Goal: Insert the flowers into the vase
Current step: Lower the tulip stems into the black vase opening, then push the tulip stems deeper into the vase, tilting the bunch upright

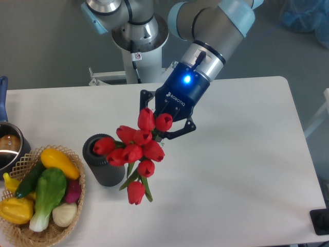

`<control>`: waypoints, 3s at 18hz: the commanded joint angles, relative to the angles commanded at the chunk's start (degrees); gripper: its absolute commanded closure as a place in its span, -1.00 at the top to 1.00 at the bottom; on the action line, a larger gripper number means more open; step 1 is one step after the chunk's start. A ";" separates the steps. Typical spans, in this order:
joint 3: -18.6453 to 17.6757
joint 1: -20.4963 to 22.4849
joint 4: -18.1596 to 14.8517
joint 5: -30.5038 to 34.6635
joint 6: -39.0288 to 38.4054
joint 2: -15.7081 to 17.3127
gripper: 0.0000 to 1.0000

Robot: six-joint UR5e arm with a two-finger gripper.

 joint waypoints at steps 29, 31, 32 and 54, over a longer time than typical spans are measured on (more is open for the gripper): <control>0.18 -2.02 -0.09 -5.36 -3.60 3.61 -0.93; 0.18 -2.11 0.00 -7.56 -3.52 2.82 -0.93; 0.18 -2.11 0.00 -8.96 -3.43 2.55 -0.93; -0.53 -5.53 0.00 -15.21 -1.41 -0.70 -0.94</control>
